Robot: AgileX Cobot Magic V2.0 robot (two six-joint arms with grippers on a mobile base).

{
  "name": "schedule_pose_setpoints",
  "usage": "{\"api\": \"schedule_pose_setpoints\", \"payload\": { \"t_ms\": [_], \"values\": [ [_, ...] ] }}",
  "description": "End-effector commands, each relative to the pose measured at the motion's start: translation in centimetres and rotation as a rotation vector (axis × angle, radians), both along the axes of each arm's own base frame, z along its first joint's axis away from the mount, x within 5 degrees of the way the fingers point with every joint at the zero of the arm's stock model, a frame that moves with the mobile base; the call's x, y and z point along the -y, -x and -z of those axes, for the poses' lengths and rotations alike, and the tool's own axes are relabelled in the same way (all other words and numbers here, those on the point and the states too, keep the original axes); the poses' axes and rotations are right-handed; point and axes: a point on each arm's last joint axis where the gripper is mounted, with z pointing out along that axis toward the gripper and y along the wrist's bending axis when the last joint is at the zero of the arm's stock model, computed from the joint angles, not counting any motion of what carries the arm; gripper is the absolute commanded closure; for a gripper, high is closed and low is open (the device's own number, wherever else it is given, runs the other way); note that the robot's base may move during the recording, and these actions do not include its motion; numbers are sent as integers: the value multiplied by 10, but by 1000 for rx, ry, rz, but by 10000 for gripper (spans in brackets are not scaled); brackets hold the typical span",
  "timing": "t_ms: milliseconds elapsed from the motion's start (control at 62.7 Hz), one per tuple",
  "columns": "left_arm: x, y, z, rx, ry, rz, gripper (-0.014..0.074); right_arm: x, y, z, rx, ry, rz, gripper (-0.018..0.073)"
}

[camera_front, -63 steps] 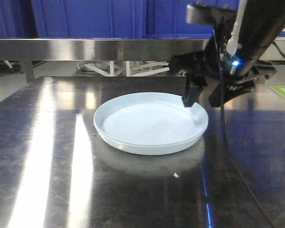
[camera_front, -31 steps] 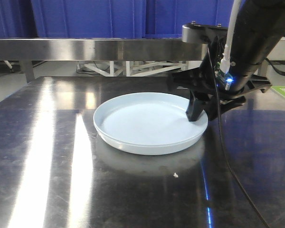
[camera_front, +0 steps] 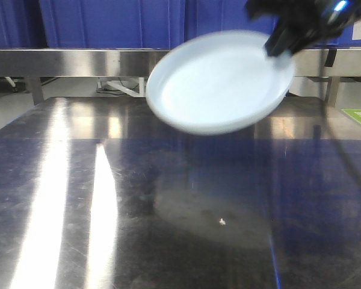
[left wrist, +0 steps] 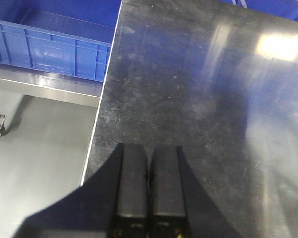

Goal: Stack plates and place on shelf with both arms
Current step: 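Grasp the plate rim with the right gripper and lift it up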

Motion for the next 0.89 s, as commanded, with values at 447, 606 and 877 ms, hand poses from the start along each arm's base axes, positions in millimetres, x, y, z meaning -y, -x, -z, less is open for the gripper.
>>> {"api": "schedule_pose_setpoints", "payload": {
  "t_ms": [447, 606, 877],
  "values": [
    [0, -5, -16, 103, 31, -17, 514, 85, 139, -37, 345, -43, 227, 509],
    [0, -5, -16, 103, 31, -17, 514, 93, 172, -16, 392, -43, 268, 509],
    [0, -5, -16, 103, 31, -17, 514, 97, 205, 8, 447, -40, 311, 509]
  ]
}}
